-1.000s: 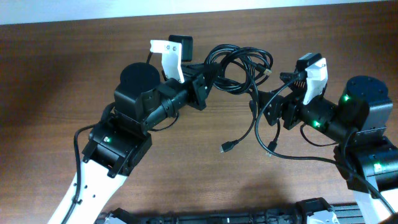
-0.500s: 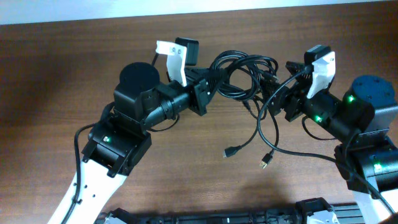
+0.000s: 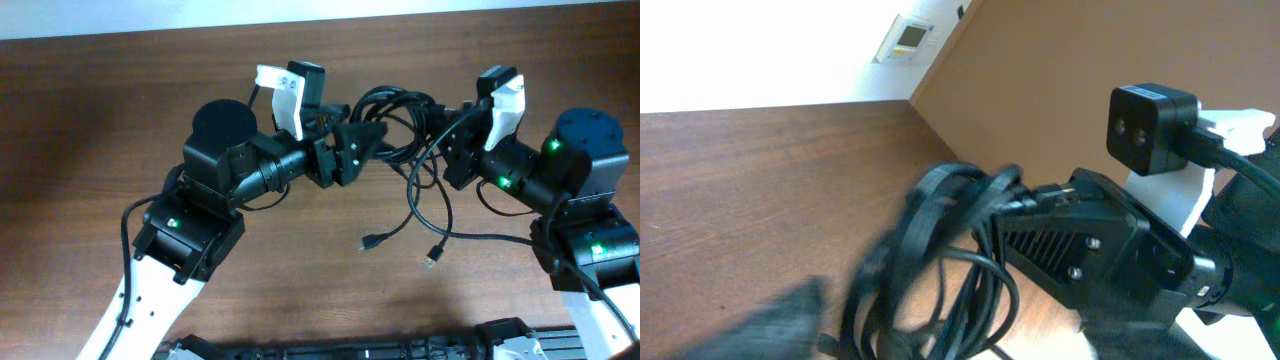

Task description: Untangle cables

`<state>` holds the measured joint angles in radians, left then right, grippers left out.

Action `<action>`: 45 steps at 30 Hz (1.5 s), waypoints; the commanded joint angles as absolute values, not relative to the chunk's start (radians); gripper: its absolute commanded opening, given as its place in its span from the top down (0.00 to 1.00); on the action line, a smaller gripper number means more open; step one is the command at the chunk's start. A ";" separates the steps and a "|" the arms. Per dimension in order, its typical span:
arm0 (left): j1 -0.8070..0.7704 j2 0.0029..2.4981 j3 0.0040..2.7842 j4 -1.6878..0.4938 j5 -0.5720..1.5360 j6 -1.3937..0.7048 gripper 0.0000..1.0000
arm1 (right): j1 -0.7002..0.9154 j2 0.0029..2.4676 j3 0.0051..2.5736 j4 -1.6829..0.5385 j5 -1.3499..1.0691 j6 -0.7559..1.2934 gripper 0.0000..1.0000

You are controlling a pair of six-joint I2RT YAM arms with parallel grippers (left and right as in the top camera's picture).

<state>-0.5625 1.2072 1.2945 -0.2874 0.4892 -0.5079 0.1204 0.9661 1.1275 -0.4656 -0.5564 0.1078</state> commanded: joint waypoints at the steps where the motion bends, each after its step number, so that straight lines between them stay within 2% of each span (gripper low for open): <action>1: -0.558 1.194 1.317 -0.327 0.470 -0.415 0.01 | 0.116 0.962 1.129 -0.460 -0.449 0.110 0.96; 5: -0.531 1.194 1.317 -0.476 0.368 -0.408 0.01 | 0.116 0.962 1.129 -0.455 -0.403 0.113 0.96; 8: -0.532 1.197 1.317 -0.511 0.366 -0.406 0.01 | 0.117 0.962 1.129 -0.445 -0.410 0.113 0.96; 18: -0.536 1.313 1.317 -0.494 0.380 -0.596 0.01 | 0.117 0.960 1.129 -0.395 -0.622 0.056 0.96; 21: -0.536 1.330 1.317 -0.430 0.450 -0.595 0.01 | 0.116 0.960 1.129 -0.384 -0.637 0.056 0.96; 29: -0.534 1.330 1.317 -0.352 0.434 -0.617 0.02 | 0.117 0.960 1.129 -0.309 -0.821 0.056 0.96; 33: -0.533 1.330 1.317 -0.356 0.312 -0.513 0.10 | 0.117 0.960 1.129 -0.310 -0.833 0.056 0.96; 39: -0.527 1.330 1.317 -0.350 0.309 -0.394 0.05 | 0.117 0.960 1.129 -0.307 -0.866 0.057 0.96; 45: -0.527 1.330 1.317 -0.345 0.310 -0.270 0.06 | 0.117 0.960 1.129 -0.294 -0.910 0.060 0.96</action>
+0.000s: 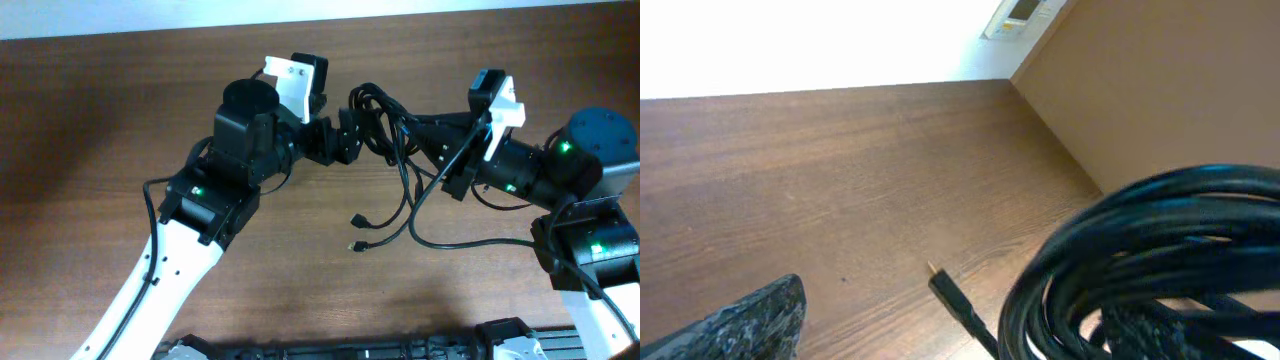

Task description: Untangle cables

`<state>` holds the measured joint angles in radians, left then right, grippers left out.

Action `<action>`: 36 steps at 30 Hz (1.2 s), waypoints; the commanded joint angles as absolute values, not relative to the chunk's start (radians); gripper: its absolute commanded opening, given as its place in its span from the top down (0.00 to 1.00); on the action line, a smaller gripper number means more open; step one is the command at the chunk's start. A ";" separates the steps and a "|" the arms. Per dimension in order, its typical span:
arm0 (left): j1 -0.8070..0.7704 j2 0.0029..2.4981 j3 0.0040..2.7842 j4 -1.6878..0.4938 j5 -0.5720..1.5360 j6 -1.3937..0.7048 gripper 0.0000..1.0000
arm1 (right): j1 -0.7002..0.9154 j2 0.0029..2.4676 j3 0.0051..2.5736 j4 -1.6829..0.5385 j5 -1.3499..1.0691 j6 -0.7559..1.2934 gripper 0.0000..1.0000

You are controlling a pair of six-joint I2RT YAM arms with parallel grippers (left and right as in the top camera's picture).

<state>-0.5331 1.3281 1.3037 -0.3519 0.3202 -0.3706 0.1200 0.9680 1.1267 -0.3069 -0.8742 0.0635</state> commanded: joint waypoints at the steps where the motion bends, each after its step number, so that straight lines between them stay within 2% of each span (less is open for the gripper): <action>1: -0.527 1.330 1.317 -0.345 0.310 -0.236 0.07 | 0.117 0.960 1.129 -0.294 -0.910 0.060 0.96; 7: -0.527 1.330 1.317 -0.345 0.310 -0.181 0.09 | 0.117 0.960 1.129 -0.289 -0.919 0.060 0.96; 9: -0.527 1.330 1.317 -0.336 0.311 -0.181 0.08 | 0.117 0.960 1.129 -0.269 -1.018 0.060 0.96; 11: -0.527 1.330 1.317 -0.303 0.378 -0.175 0.01 | 0.117 0.960 1.129 -0.272 -1.064 0.060 0.96; 14: -0.528 1.330 1.317 -0.268 0.593 0.012 0.01 | 0.117 0.960 1.129 -0.272 -1.066 0.060 0.96; 17: -0.528 1.330 1.317 -0.274 0.644 0.057 0.00 | 0.117 0.960 1.129 -0.272 -1.067 0.060 0.96; 18: -0.528 1.330 1.317 -0.273 0.660 0.072 0.07 | 0.117 0.960 1.129 -0.272 -1.066 0.064 0.96; 22: -0.528 1.330 1.317 -0.273 0.670 0.084 0.90 | 0.116 0.960 1.129 -0.273 -1.066 0.068 0.96; 23: -0.528 1.330 1.317 -0.274 0.670 0.084 1.00 | 0.116 0.961 1.129 -0.273 -1.061 0.067 0.96; 26: -0.527 1.330 1.317 -0.282 0.651 0.083 1.00 | 0.116 0.962 1.129 -0.308 -0.955 0.068 0.96; 27: -0.527 1.330 1.317 -0.290 0.628 0.078 1.00 | 0.116 0.962 1.129 -0.347 -0.860 0.068 0.92; 28: -0.527 1.330 1.317 -0.301 0.574 0.039 1.00 | 0.116 0.962 1.129 -0.391 -0.761 0.069 0.80; 29: -0.527 1.330 1.317 -0.318 0.491 -0.010 1.00 | 0.116 0.962 1.129 -0.435 -0.643 0.100 0.61; 30: -0.527 1.330 1.317 -0.329 0.444 -0.034 1.00 | 0.116 0.962 1.129 -0.459 -0.566 0.130 0.49; 31: -0.527 1.330 1.317 -0.343 0.388 -0.062 1.00 | 0.116 0.962 1.129 -0.488 -0.472 0.164 0.30; 32: -0.527 1.330 1.317 -0.361 0.316 -0.102 1.00 | 0.116 0.962 1.129 -0.515 -0.392 0.200 0.20; 33: -0.527 1.330 1.317 -0.372 0.263 -0.135 1.00 | 0.116 0.962 1.129 -0.527 -0.355 0.225 0.12; 36: -0.527 1.330 1.317 -0.407 0.094 -0.279 1.00 | 0.116 0.962 1.129 -0.552 -0.275 0.305 0.03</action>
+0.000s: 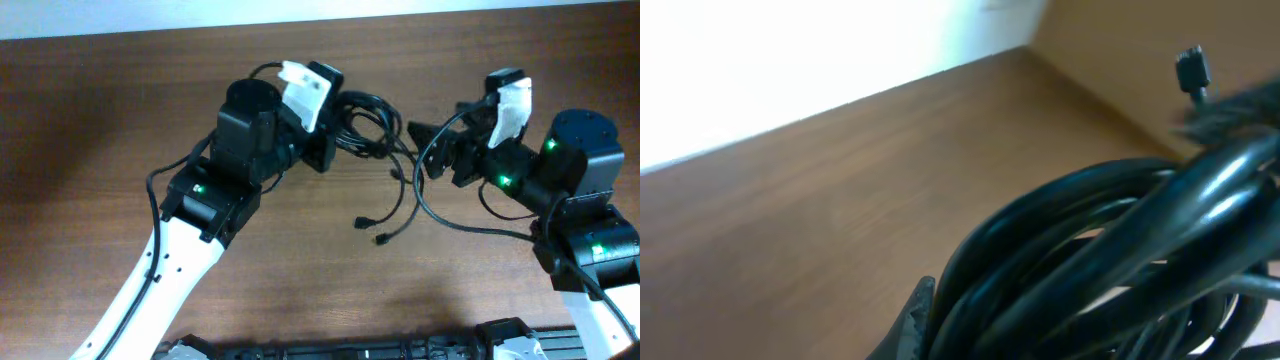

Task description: Untangle cables

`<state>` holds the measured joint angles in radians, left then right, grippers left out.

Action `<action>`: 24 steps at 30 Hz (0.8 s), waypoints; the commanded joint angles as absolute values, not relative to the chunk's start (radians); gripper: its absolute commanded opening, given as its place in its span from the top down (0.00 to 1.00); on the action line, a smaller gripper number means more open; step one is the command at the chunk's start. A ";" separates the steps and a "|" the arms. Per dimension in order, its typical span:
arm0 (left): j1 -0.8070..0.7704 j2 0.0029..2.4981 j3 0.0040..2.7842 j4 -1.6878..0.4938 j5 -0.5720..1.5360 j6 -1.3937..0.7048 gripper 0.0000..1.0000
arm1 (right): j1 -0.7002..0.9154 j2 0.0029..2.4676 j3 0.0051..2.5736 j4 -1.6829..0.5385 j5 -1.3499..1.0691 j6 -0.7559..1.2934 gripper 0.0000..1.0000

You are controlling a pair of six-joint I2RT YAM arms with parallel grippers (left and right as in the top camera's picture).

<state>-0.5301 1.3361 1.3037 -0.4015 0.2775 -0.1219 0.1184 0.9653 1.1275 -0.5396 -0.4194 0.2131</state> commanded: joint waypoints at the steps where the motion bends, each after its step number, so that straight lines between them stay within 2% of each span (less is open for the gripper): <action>1: -0.527 1.330 1.317 -0.410 0.070 -0.308 1.00 | 0.117 0.962 1.129 -0.558 -0.276 0.326 0.03; 5: -0.527 1.330 1.317 -0.408 0.003 -0.472 1.00 | 0.117 0.962 1.129 -0.592 -0.324 0.353 0.02; 7: -0.529 1.330 1.317 -0.404 0.031 -0.619 1.00 | 0.117 0.962 1.129 -0.595 -0.440 0.352 0.03; 9: -0.530 1.330 1.317 -0.392 0.092 -0.673 1.00 | 0.117 0.962 1.129 -0.595 -0.473 0.349 0.03; 12: -0.538 1.330 1.317 -0.360 0.180 -0.693 1.00 | 0.117 0.962 1.129 -0.595 -0.485 0.339 0.04; 13: -0.556 1.330 1.317 -0.350 0.179 -0.693 1.00 | 0.117 0.962 1.129 -0.596 -0.496 0.318 0.06; 24: -0.641 1.330 1.317 -0.309 0.158 -0.693 1.00 | 0.117 0.984 1.129 -0.615 -0.467 0.285 0.08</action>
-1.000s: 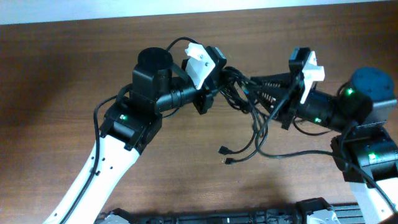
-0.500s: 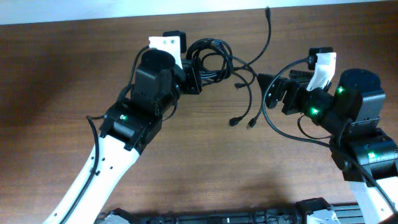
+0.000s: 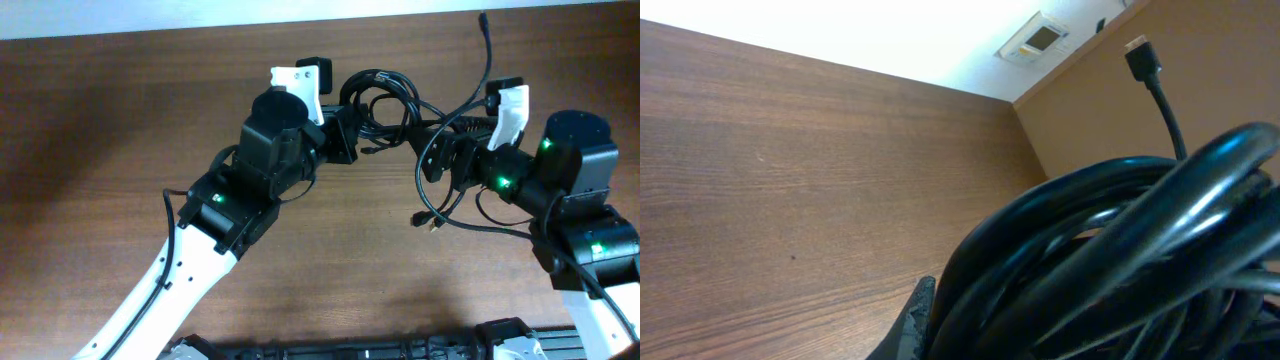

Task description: Untangle cables

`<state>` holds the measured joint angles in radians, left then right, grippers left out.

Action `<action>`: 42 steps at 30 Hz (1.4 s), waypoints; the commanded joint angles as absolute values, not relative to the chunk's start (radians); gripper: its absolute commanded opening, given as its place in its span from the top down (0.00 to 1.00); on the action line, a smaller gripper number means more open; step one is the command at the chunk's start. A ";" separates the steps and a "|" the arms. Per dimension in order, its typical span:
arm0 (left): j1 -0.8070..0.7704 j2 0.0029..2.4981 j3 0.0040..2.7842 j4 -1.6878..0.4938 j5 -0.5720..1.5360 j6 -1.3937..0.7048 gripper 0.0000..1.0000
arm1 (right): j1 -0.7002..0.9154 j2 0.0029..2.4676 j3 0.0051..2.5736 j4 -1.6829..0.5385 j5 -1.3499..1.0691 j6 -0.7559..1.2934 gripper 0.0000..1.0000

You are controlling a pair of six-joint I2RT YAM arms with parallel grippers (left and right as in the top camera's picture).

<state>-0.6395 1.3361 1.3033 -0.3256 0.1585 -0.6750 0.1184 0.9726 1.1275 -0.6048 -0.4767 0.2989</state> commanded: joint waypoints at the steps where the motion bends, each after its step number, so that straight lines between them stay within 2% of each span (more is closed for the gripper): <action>1: -0.641 1.331 1.317 -0.305 0.159 -0.693 1.00 | 0.117 0.985 1.129 -0.616 -0.467 0.285 0.08; 4: -0.641 1.330 1.317 -0.300 0.251 -0.692 1.00 | 0.117 0.985 1.129 -0.614 -0.393 0.286 0.08; 8: -0.641 1.330 1.317 -0.300 0.458 -0.688 1.00 | 0.117 0.985 1.129 -0.614 -0.178 0.290 0.08; 11: -0.641 1.330 1.317 -0.300 0.609 -0.607 1.00 | 0.117 0.985 1.129 -0.614 -0.008 0.290 0.08; 20: -0.638 1.293 1.317 -0.299 0.661 -0.437 1.00 | 0.116 0.998 1.129 -0.725 0.300 0.289 0.08; 24: -0.601 1.279 1.317 -0.300 0.654 -0.413 1.00 | 0.117 0.998 1.129 -0.726 0.252 0.297 0.08; 28: -0.579 1.279 1.317 -0.303 0.525 -0.451 1.00 | 0.117 0.985 1.129 -0.726 0.041 0.296 0.08; 31: -0.579 1.279 1.317 -0.304 0.408 -0.537 1.00 | 0.117 0.949 1.129 -0.726 -0.072 0.296 0.00; 36: -0.579 1.279 1.317 -0.305 0.297 -0.577 1.00 | 0.117 0.847 1.130 -0.726 -0.157 0.297 0.01; 40: -0.579 1.279 1.317 -0.303 0.287 -0.600 1.00 | 0.117 0.822 1.130 -0.726 -0.245 0.298 0.01; 42: -0.579 1.279 1.317 -0.302 0.287 -0.599 1.00 | 0.117 0.822 1.130 -0.726 -0.263 0.434 0.01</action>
<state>-0.5800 1.3113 1.3014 -0.3161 0.3008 -0.5774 0.1204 0.8242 1.1309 -0.7284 -0.2165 0.3191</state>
